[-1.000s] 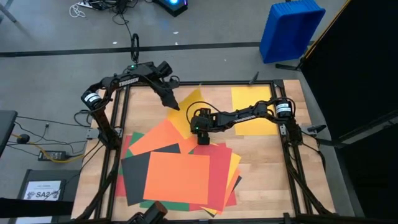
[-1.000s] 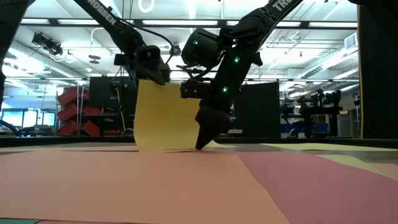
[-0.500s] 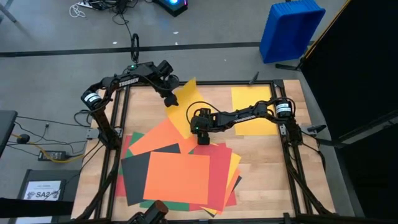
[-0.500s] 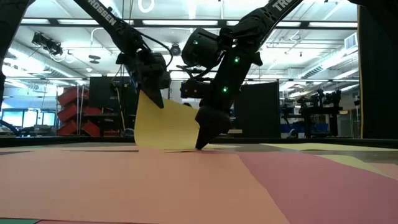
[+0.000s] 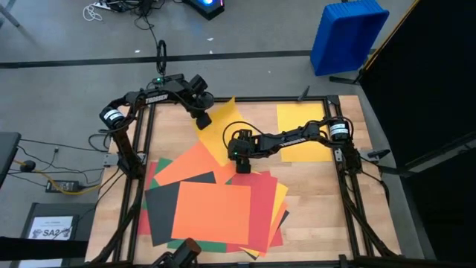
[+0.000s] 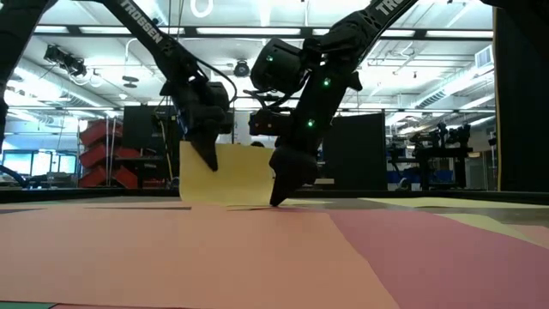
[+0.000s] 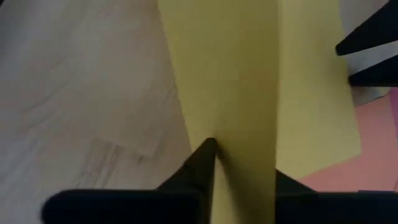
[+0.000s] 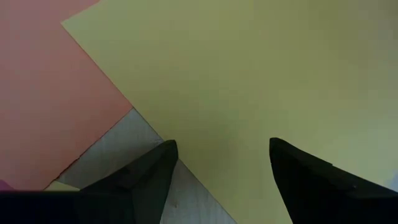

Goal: Organize paper
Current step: Stack the yellow colored paper on top of the yellow colored paper

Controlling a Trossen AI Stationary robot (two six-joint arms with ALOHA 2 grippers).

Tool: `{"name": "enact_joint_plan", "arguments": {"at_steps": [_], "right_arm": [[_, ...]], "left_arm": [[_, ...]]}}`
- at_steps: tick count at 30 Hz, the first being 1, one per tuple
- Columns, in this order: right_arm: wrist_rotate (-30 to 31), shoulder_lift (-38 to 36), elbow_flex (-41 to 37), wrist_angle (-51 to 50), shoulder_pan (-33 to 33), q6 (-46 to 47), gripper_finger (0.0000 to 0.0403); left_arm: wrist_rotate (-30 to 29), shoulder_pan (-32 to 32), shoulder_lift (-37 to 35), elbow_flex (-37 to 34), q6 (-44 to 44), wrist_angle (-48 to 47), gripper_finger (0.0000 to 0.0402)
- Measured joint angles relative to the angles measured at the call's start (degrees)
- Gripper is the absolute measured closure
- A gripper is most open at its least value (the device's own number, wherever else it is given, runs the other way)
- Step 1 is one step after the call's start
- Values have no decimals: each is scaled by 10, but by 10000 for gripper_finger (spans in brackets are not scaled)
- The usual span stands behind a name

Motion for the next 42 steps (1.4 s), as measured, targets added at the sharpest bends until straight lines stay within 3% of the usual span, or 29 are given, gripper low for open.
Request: {"name": "enact_joint_plan", "arguments": {"at_steps": [6, 13, 16, 23, 30, 42], "right_arm": [[26, -39, -2, -5, 1, -8, 171], [36, -100, -1, 1, -8, 52, 185], [-2, -118, -1, 8, -37, 101, 188], [-165, -129, -54, 114, -130, 157, 193], [-248, -136, -146, 238, -193, 188, 198], [-290, -203, -257, 409, -269, 235, 200]], "left_arm": [[-33, 3, 0, 0, 6, -1, 401], [-43, 3, 0, 0, 30, -25, 401], [-43, 2, 0, 0, 38, -32, 401], [-43, -6, -13, 0, 61, -48, 401], [-44, -17, -55, 0, 71, -50, 401], [-58, -50, -92, 0, 73, -52, 401]]}}
